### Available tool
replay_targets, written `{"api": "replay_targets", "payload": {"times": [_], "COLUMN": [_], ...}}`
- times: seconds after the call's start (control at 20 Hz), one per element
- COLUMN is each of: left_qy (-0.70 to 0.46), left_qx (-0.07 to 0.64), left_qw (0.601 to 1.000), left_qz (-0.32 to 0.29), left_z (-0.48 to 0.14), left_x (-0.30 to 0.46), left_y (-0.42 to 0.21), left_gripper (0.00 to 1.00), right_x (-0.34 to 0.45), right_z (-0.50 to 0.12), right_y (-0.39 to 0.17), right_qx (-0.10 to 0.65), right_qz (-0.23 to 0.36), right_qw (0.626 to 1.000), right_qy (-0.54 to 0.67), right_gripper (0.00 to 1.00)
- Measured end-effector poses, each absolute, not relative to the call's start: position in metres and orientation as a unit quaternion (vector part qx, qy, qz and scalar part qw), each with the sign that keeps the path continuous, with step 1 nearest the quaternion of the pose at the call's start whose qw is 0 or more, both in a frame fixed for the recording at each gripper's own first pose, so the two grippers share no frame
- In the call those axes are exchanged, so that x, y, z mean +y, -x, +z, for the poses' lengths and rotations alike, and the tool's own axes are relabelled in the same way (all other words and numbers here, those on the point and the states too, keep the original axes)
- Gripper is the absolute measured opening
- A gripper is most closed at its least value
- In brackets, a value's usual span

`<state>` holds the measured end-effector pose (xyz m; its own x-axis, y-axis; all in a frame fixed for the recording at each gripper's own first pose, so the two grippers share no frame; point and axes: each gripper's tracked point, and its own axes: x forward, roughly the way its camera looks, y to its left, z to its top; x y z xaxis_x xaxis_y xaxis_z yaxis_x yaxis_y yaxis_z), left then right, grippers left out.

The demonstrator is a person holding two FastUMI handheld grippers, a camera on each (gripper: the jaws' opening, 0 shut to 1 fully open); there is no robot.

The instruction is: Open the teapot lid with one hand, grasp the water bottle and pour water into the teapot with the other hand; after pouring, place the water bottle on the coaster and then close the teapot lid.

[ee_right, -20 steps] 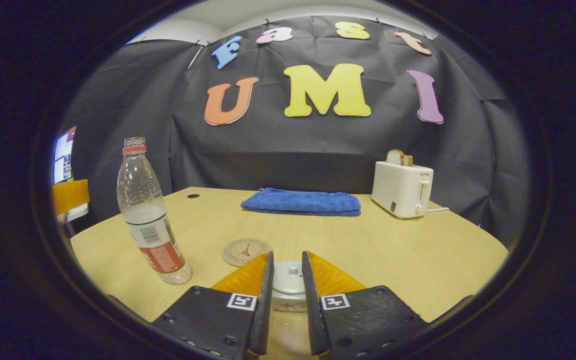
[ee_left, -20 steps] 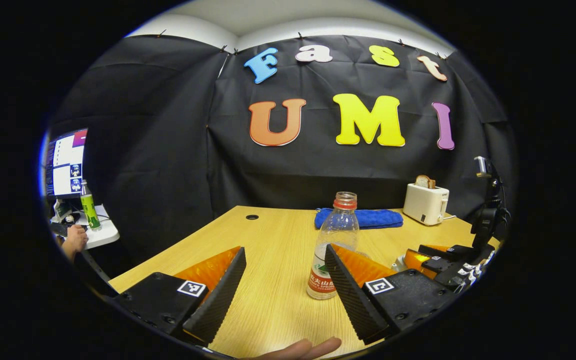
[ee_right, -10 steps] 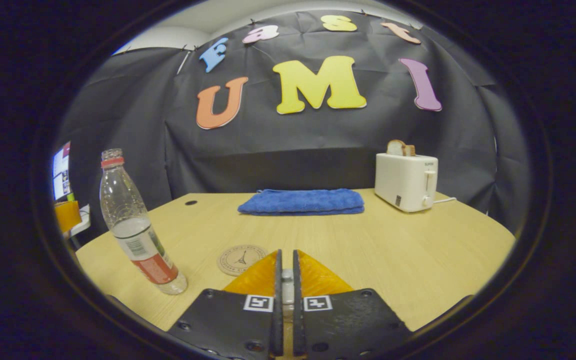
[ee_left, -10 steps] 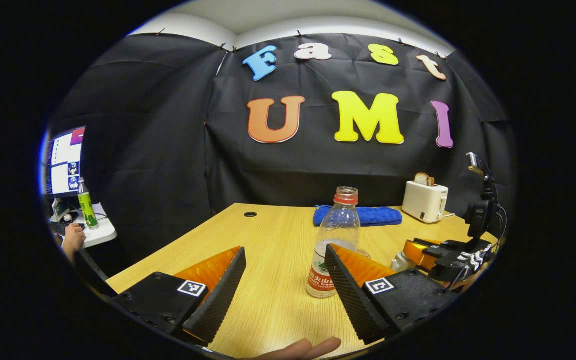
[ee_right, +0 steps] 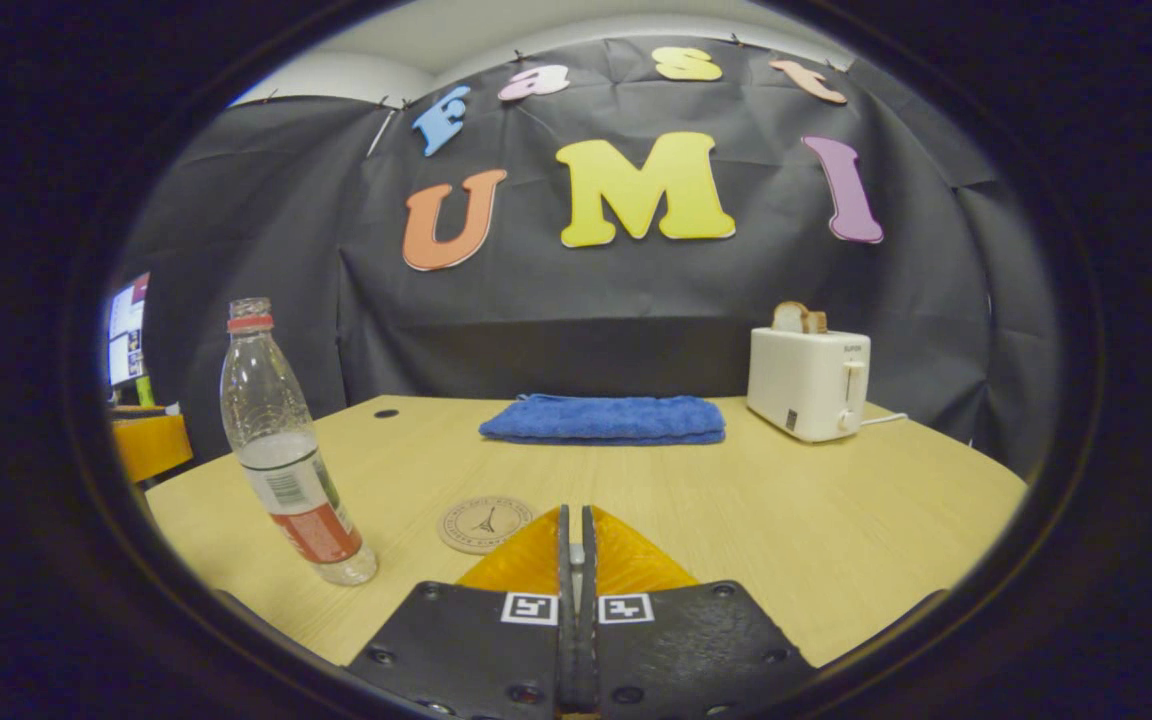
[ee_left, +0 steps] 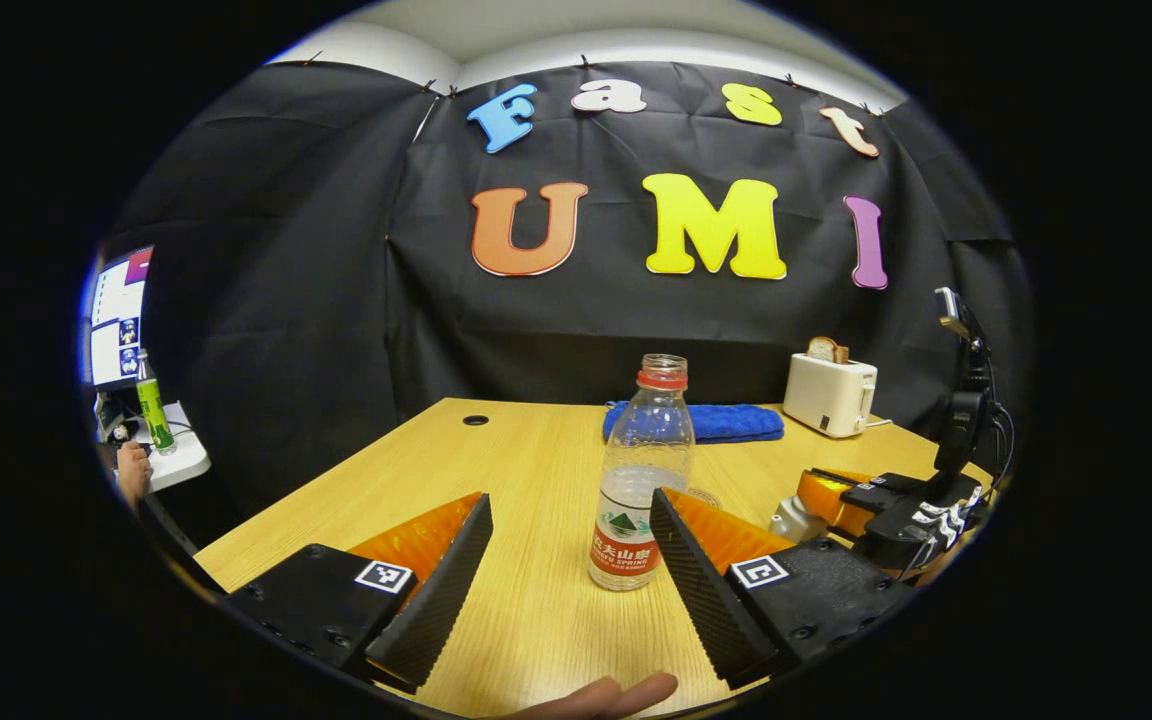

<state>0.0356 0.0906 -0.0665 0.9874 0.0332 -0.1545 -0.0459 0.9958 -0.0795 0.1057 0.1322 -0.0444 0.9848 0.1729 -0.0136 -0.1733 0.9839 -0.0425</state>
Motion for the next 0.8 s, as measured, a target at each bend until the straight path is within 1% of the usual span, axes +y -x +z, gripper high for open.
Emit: {"api": "replay_targets", "payload": {"times": [0.1,0.3,0.4,0.5,0.8], "left_qy": [0.035,0.031,0.032,0.032,0.029], "left_qx": [0.079,0.091,0.093,0.090,0.072], "left_qw": [0.996,0.995,0.995,0.995,0.997], "left_qz": [0.018,0.011,0.004,-0.002,-0.030], "left_z": [-0.070,-0.079,-0.083,-0.085,-0.094], "left_x": [0.089,0.082,0.076,0.072,0.051], "left_y": [-0.037,-0.039,-0.041,-0.042,-0.053], "left_gripper": [1.00,0.99,1.00,1.00,1.00], "right_x": [0.135,0.121,0.114,0.112,0.092], "right_z": [-0.035,-0.021,-0.023,-0.027,-0.030], "right_y": [-0.100,-0.084,-0.074,-0.063,-0.041], "right_qx": [-0.010,-0.023,-0.017,-0.004,0.001], "right_qz": [0.095,0.070,0.063,0.070,0.068], "right_qw": [0.995,0.997,0.997,0.997,0.997], "right_qy": [0.025,0.034,0.028,0.023,0.021], "right_gripper": [0.00,0.00,0.00,0.00,0.00]}}
